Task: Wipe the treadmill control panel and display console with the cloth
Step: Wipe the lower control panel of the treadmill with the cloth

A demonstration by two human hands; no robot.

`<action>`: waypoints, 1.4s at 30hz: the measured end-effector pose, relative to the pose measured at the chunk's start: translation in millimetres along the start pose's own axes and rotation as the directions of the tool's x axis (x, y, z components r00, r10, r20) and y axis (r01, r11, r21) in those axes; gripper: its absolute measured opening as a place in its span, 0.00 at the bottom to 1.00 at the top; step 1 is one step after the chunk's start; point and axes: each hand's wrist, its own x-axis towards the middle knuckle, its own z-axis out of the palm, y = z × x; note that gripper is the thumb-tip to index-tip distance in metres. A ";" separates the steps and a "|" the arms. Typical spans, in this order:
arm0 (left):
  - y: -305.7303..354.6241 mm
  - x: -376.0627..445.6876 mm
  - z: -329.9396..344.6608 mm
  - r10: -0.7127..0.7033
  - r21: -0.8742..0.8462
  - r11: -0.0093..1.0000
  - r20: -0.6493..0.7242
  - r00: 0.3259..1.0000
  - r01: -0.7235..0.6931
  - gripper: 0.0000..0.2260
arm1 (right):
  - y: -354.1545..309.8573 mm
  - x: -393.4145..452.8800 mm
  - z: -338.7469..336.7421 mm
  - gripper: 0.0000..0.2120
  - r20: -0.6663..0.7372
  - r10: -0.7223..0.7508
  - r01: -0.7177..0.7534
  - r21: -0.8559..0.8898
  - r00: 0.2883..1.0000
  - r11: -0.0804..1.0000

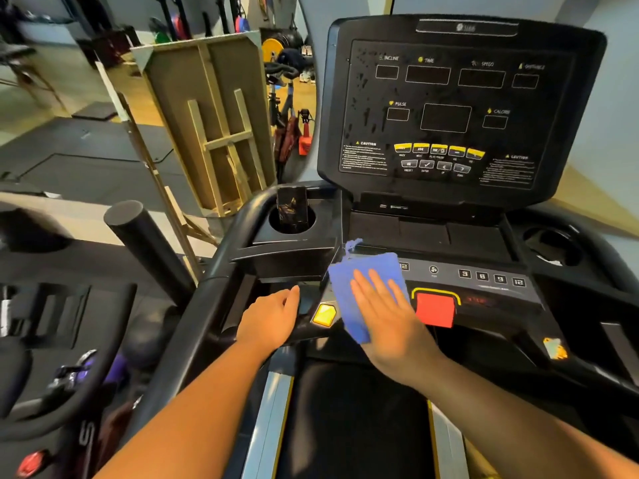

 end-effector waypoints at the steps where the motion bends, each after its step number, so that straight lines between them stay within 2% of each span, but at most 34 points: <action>1: -0.1 -0.1 0.0 0.001 -0.002 1.000 0.000 1.000 -0.001 0.26 | 6.9 -3.8 -0.5 0.40 -0.017 0.037 -0.037 -0.015 0.999 0.999; 3: 0.3 -0.8 -1.2 0.004 -0.006 1.000 -0.003 1.000 -0.004 0.26 | 4.7 9.9 -0.1 0.38 -0.064 0.212 -0.215 -0.051 0.975 0.975; 5: -0.9 0.2 0.2 0.014 -0.005 1.000 -0.006 1.000 -0.014 0.26 | -19.6 38.7 1.1 0.38 -0.081 0.379 -0.382 -0.027 0.922 0.924; 6: -1.5 0.2 1.3 0.015 -0.002 1.000 -0.009 1.000 -0.015 0.26 | -34.3 48.6 2.9 0.39 -0.076 0.375 -0.378 -0.026 0.924 0.925; 8: -1.4 0.5 2.2 0.007 -0.007 1.000 -0.010 1.000 -0.008 0.27 | -46.8 50.8 8.3 0.41 -0.069 0.234 -0.238 -0.058 0.970 0.970; 11: -2.2 1.6 1.9 0.005 -0.021 1.000 -0.011 1.000 -0.005 0.28 | -24.9 12.1 6.2 0.41 -0.043 -0.027 0.028 0.031 0.999 0.999; 13: -1.4 0.6 0.9 0.016 -0.020 1.000 -0.004 1.000 -0.016 0.27 | -3.4 -12.9 3.8 0.39 -0.085 -0.097 0.103 0.072 0.992 0.992; 14: -1.5 0.4 0.9 0.024 -0.012 1.000 -0.006 1.000 -0.024 0.26 | 4.2 -17.0 2.5 0.38 -0.101 -0.056 0.062 0.056 0.993 0.997; 16: -1.4 0.1 -0.1 0.027 -0.010 1.000 -0.005 1.000 -0.027 0.26 | 5.0 -1.9 -0.8 0.36 -0.100 0.162 -0.163 0.004 0.982 0.987; 18: -1.2 0.9 0.4 0.023 -0.015 1.000 -0.003 1.000 -0.023 0.27 | -11.7 31.0 -3.7 0.36 -0.073 0.372 -0.371 0.024 0.925 0.928; 19: -1.7 0.8 1.5 0.013 -0.019 1.000 0.000 1.000 -0.013 0.27 | -23.5 43.2 -4.2 0.37 -0.049 0.394 -0.393 0.029 0.918 0.919; 22: -2.1 0.9 2.6 -0.007 -0.014 1.000 -0.006 1.000 0.007 0.27 | -39.9 47.4 2.8 0.41 -0.001 0.185 -0.184 -0.092 0.983 0.979; 25: -2.5 0.5 1.5 -0.002 -0.016 1.000 0.003 1.000 0.002 0.27 | -14.9 19.0 1.9 0.43 -0.010 0.036 -0.037 -0.113 0.999 0.993; 26: -2.5 0.2 1.3 0.004 -0.015 1.000 0.006 1.000 -0.004 0.27 | -4.0 9.9 0.6 0.43 -0.027 0.049 -0.052 -0.103 0.998 0.993; 28: -1.7 -0.8 0.4 0.007 -0.008 1.000 0.006 1.000 -0.006 0.27 | 7.9 -1.8 -1.7 0.39 -0.055 0.166 -0.170 -0.081 0.985 0.982; 30: 0.3 -1.1 -1.8 0.006 -0.008 1.000 0.009 1.000 -0.006 0.26 | 0.0 7.3 -8.3 0.42 -0.005 0.284 -0.284 -0.067 0.959 0.957; 33: -1.0 -1.5 -0.4 0.013 -0.012 1.000 0.013 1.000 -0.013 0.26 | -22.8 30.4 -23.3 0.53 0.117 0.364 -0.375 0.102 0.924 0.921; 36: -0.8 -0.4 -1.0 0.007 -0.006 1.000 0.009 1.000 -0.007 0.26 | -20.0 38.7 -33.3 0.47 0.139 0.370 -0.395 0.292 0.918 0.871; 37: -0.7 -0.2 -0.9 0.009 -0.001 1.000 0.005 1.000 -0.009 0.26 | -15.6 36.7 -30.4 0.43 0.113 0.365 -0.382 0.273 0.924 0.883; 40: 0.4 -0.9 -0.6 0.005 0.009 1.000 0.010 1.000 -0.005 0.26 | -10.8 32.1 -13.1 0.34 0.017 0.324 -0.324 0.029 0.946 0.946; 42: -0.1 -1.0 -0.9 -0.005 0.013 1.000 0.011 1.000 0.004 0.25 | -12.9 37.4 -9.6 0.32 0.001 0.319 -0.319 0.006 0.948 0.948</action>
